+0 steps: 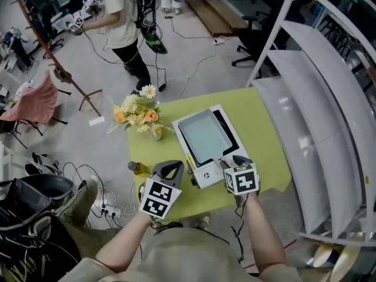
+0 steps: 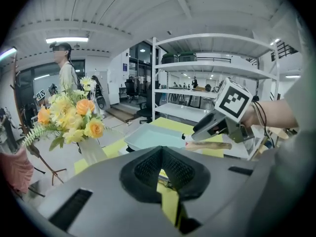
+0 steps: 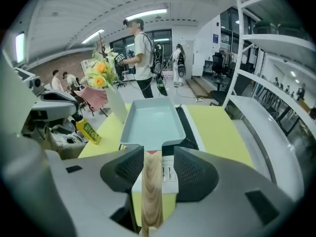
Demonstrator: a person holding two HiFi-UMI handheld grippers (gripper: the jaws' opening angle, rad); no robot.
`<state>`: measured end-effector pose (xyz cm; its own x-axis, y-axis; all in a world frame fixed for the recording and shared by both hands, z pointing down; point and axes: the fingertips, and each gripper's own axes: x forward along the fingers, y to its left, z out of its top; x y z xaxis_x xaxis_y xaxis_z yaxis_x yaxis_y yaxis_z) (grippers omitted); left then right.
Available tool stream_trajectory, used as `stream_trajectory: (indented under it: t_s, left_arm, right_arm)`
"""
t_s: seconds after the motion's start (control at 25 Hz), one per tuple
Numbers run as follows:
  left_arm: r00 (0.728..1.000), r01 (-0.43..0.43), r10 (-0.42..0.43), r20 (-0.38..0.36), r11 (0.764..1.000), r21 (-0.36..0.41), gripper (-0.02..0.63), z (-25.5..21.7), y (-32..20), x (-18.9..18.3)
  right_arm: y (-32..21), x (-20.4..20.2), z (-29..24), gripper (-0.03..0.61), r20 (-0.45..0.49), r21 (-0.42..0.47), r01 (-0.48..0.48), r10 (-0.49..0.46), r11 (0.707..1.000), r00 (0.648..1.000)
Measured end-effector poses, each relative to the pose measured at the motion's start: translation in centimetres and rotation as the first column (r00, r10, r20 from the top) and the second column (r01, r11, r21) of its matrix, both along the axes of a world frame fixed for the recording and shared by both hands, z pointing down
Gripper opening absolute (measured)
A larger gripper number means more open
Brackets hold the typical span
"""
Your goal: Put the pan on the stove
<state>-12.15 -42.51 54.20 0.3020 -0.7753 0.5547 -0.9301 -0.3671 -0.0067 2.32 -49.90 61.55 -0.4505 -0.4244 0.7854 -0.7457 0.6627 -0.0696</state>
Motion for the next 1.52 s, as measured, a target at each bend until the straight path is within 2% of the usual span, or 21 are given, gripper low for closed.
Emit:
stream_trajectory:
  t_s: [0.12,0.28,0.48,0.64,0.84,1.04,1.24,1.4,1.52]
  left_arm:
    - [1.000,-0.002,0.001,0.013,0.998,0.055,0.006,-2.4,-0.4,-0.1]
    - [0.999,-0.022,0.015,0.051,0.989,0.148,0.006,-6.4,-0.6,0.1]
    - [0.997,-0.054,0.038,0.063,0.964,0.260,0.006,-11.4,0.3,1.3]
    - [0.996,-0.069,0.048,0.071,0.940,0.333,0.006,-14.8,1.4,2.1]
    - [0.994,-0.092,0.064,0.085,0.914,0.396,0.006,-18.0,2.8,2.8]
    - [0.987,-0.163,0.142,0.081,0.854,0.493,0.006,-20.7,4.2,4.5]
    - [0.979,-0.204,0.171,0.111,0.829,0.520,0.006,-21.6,5.3,5.6]
    - [0.970,-0.242,0.193,0.147,0.828,0.506,0.006,-21.3,6.1,6.2]
    - [0.971,-0.237,0.201,0.125,0.825,0.512,0.006,-20.8,6.4,6.6]
  right_arm:
    - [0.0,0.6,-3.0,0.153,0.051,0.047,-0.014,0.012,0.999,0.999]
    - [0.6,0.5,-7.3,0.149,0.144,0.108,-0.023,0.008,0.994,0.990]
    - [2.3,0.4,-13.1,0.128,0.228,0.202,-0.019,-0.029,0.979,0.973]
    - [3.8,0.8,-17.6,0.066,0.292,0.281,-0.034,-0.052,0.959,0.955]
    - [6.3,1.9,-22.5,0.022,0.384,0.353,-0.089,-0.057,0.932,0.921]
    - [8.9,3.1,-25.9,0.006,0.431,0.430,-0.135,-0.071,0.893,0.899]
    - [10.7,3.4,-27.8,0.006,0.463,0.463,-0.144,-0.100,0.875,0.881]
    - [11.7,3.6,-27.9,0.006,0.453,0.484,-0.139,-0.111,0.864,0.884]
    - [12.3,3.7,-27.2,0.006,0.437,0.490,-0.125,-0.119,0.863,0.892]
